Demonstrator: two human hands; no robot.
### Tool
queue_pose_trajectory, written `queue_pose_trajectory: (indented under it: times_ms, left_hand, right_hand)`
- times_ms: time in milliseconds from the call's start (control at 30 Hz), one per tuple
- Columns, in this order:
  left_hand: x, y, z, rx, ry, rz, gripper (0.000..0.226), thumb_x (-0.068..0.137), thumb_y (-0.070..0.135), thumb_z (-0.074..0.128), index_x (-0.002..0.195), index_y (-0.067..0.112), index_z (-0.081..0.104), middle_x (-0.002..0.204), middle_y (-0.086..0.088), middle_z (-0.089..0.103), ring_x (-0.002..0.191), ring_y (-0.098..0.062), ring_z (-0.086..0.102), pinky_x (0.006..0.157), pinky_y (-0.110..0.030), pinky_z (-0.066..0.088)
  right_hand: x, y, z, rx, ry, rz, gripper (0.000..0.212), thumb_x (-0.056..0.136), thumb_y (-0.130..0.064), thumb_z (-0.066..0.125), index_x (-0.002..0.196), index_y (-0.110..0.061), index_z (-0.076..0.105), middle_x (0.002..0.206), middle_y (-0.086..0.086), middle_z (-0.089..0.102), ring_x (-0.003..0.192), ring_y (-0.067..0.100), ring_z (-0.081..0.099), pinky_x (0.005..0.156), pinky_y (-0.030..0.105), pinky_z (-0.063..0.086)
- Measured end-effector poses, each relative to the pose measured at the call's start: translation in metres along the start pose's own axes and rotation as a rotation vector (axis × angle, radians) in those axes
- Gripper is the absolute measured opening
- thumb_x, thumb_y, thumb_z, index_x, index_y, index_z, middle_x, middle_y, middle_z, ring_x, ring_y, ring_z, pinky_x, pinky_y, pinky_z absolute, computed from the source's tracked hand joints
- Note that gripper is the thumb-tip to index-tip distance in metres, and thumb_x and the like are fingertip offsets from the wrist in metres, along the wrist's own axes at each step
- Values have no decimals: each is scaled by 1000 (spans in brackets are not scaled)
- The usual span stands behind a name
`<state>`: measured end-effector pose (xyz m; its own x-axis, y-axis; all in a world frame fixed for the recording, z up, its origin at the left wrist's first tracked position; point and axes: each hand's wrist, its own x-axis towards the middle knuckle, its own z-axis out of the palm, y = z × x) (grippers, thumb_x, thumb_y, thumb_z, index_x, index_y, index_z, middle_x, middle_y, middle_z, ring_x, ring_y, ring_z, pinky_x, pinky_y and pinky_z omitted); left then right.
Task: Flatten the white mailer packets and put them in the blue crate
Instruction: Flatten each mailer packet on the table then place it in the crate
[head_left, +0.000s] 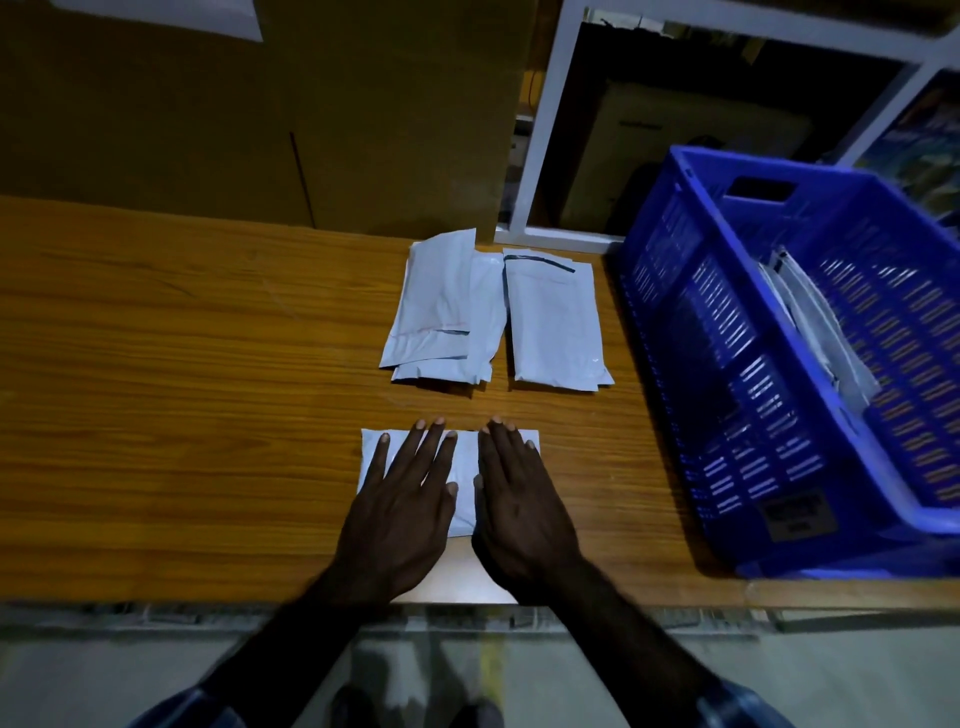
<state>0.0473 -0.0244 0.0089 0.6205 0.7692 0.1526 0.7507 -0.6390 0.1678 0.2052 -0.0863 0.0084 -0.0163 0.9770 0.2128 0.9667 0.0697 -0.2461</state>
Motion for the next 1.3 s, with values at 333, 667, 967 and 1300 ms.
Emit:
queue_pose_trajectory:
  times_ms: [333, 667, 967, 1300]
  left_hand:
    - [1, -8, 4, -17, -54, 49, 58, 103, 40, 15, 152, 13, 30, 162, -6, 17, 150, -20, 9, 117, -48, 12]
    - [-11, -21, 3, -152, 34, -43, 58, 104, 38, 9, 152, 8, 21, 160, -8, 16, 149, -23, 14, 117, -41, 8]
    - [-10, -22, 4, -20, -6, -7, 59, 99, 33, 24, 149, 4, 33, 158, -15, 27, 147, -28, 23, 114, -46, 17]
    - [10, -9, -3, -92, 51, -43, 53, 100, 30, 26, 143, 6, 45, 152, -15, 39, 142, -28, 34, 113, -49, 16]
  right_hand:
    - [-1, -1, -1, -57, 23, -35, 52, 106, -20, 27, 150, 8, 26, 158, 26, 21, 150, 34, 16, 119, 50, 24]
    - [11, -25, -2, -38, -8, -117, 59, 95, -16, 41, 147, 10, 32, 156, 27, 26, 148, 37, 22, 118, 53, 26]
    - [9, -25, 10, -95, 24, -112, 52, 102, -16, 30, 150, 5, 30, 159, 23, 23, 151, 32, 16, 119, 51, 24]
    - [26, -13, -4, -26, -4, 77, 53, 105, -28, 23, 142, 1, 47, 150, 20, 42, 142, 33, 37, 119, 48, 27]
